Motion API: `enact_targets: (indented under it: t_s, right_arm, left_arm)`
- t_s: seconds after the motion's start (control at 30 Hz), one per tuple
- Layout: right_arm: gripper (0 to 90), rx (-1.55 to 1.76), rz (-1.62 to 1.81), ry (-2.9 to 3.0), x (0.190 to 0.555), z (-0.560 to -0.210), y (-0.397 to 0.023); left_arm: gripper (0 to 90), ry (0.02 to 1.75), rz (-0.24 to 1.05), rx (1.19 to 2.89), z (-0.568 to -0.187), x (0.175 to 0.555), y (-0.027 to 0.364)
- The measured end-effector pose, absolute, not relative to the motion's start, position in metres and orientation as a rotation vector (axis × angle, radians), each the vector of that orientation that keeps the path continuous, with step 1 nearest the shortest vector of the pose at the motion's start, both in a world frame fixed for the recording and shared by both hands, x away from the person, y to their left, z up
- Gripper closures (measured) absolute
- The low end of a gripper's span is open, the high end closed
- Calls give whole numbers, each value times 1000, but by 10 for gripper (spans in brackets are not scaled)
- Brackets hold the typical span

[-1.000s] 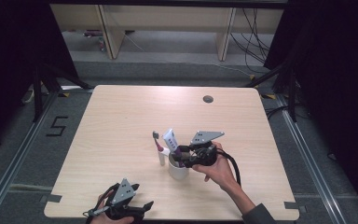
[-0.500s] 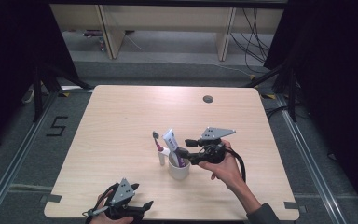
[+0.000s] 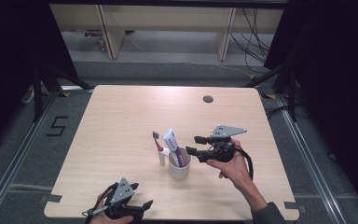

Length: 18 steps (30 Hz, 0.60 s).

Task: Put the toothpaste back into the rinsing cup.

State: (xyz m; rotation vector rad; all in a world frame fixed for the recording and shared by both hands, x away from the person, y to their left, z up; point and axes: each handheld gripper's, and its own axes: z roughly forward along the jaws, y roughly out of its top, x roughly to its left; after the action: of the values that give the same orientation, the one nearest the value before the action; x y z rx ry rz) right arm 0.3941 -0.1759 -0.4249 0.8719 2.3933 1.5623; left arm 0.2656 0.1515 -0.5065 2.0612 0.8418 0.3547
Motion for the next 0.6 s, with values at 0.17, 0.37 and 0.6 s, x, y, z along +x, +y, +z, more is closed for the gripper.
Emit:
enact_targets:
  t_s: [0.17,0.37,0.6]
  right_arm:
    - [412,881,1547,2390,394,-425,-182]
    - [391,939,1540,2365,391,-427,-194]
    - [344,982,1526,2342,388,-427,-210]
  left_arm:
    - [214,857,348,2033,-507,265,150]
    - [213,841,354,2064,-506,266,152]
    - [213,865,352,2037,-507,267,152]
